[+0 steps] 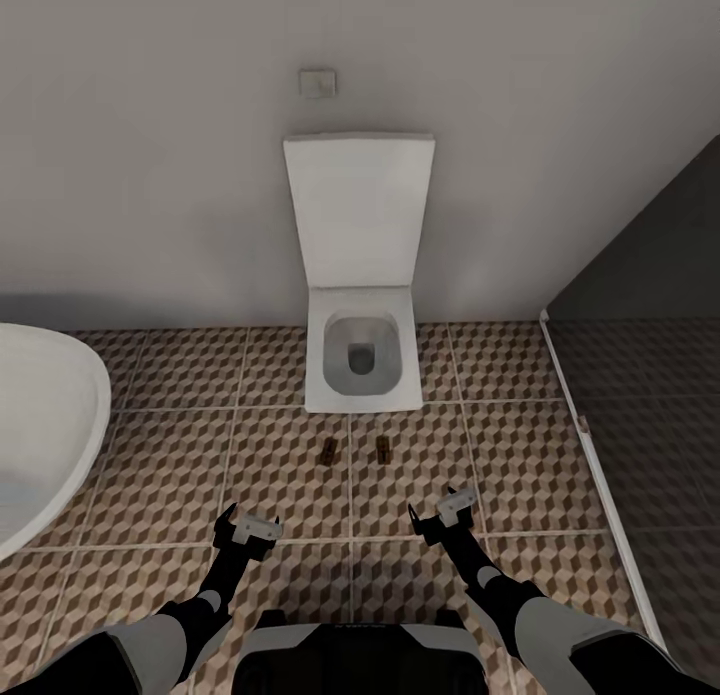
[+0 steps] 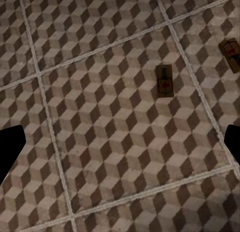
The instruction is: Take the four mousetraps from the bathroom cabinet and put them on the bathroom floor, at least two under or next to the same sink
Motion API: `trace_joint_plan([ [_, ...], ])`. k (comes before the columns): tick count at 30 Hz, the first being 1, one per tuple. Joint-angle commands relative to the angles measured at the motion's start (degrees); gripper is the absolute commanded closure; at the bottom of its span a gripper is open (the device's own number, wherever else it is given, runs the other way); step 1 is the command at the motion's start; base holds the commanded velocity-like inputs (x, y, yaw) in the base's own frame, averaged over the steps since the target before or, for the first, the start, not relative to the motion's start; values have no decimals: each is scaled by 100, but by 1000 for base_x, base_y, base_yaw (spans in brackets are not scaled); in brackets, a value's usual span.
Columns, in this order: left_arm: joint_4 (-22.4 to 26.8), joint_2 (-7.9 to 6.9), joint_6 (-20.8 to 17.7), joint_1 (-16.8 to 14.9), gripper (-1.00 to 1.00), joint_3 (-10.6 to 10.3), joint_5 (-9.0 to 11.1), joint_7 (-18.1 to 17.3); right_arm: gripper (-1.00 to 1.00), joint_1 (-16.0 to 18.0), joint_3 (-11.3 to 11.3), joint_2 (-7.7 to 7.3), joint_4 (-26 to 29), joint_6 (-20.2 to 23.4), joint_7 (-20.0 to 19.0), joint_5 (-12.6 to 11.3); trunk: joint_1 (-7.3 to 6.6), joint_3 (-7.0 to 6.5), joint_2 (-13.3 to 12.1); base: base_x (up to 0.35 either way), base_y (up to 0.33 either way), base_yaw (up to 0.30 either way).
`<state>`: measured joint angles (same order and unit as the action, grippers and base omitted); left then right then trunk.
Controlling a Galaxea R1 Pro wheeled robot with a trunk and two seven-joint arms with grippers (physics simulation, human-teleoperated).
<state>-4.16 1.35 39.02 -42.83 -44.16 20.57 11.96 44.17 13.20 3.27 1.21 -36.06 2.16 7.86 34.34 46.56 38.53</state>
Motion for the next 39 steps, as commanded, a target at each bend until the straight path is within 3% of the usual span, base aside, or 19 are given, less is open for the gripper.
trace_joint_plan([
  [1, -23, 10, 27, -6, -100, -49, 17, 26, -100, 3, -19, 0, -7, -15, 22, 58, -21, -15, -37, 0, 0, 0],
  [24, -23, 15, 27, -6, -100, -49, 16, 26, -100, 3, -24, -19, -10, -10, 40, 56, -526, -428, -959, 0, 0, 0],
  [39, -32, 15, 27, -4, -100, -49, 17, 26, -100, -268, -29, -192, -22, -27, 106, 43, -855, -812, -1561, 0, 0, 0],
])
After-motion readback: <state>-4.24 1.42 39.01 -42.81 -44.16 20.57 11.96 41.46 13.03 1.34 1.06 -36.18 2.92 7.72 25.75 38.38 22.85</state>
